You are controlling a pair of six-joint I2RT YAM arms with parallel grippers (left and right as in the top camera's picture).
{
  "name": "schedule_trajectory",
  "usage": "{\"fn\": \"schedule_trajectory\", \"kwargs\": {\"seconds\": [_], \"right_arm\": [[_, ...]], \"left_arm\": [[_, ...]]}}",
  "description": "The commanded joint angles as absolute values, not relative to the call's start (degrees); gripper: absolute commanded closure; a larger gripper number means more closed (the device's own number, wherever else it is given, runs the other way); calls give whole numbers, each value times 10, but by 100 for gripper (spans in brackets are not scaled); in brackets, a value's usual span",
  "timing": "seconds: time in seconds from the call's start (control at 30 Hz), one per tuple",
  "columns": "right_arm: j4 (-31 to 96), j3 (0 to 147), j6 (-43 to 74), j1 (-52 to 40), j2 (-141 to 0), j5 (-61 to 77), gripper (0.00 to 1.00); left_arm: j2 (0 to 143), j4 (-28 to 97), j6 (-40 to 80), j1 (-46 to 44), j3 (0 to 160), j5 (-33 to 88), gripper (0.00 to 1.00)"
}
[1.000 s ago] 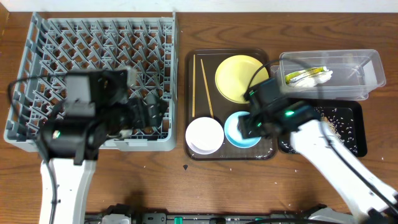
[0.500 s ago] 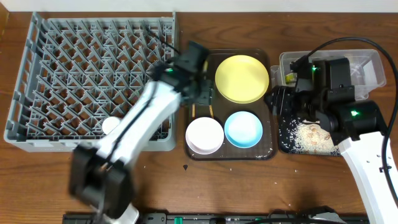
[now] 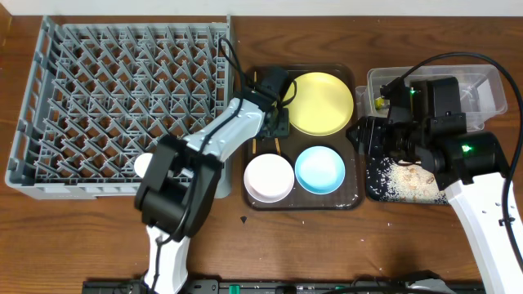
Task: Sort waste into correct bins and load items into the dishwasher
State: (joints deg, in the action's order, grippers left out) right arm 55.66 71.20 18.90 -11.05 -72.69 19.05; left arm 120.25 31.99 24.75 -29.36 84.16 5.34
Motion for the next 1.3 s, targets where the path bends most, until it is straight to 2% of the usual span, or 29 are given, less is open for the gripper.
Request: {"fn": "schedule_trajectory", "kwargs": {"seconds": [0.0, 0.1, 0.23, 0.53, 0.83, 0.97, 1.27], "right_arm": [[557, 714, 192, -108, -728, 197, 45], [558, 714, 192, -109, -728, 197, 45], [557, 714, 192, -109, -728, 197, 44], [560, 714, 192, -109, -728, 197, 44], [562, 714, 192, -109, -728, 195, 45], [562, 714, 192, -109, -728, 193, 45], [562, 714, 192, -109, -728, 193, 44]], "left_arm": [[1220, 313, 265, -297, 853, 57, 61], [1224, 314, 265, -297, 853, 51, 72], [1224, 317, 265, -297, 853, 44, 92], [1188, 367, 262, -284, 900, 44, 92], [1054, 520, 233, -236, 974, -3, 92], [1017, 606, 172, -195, 974, -24, 92], [1063, 575, 139, -167, 932, -25, 92]]}}
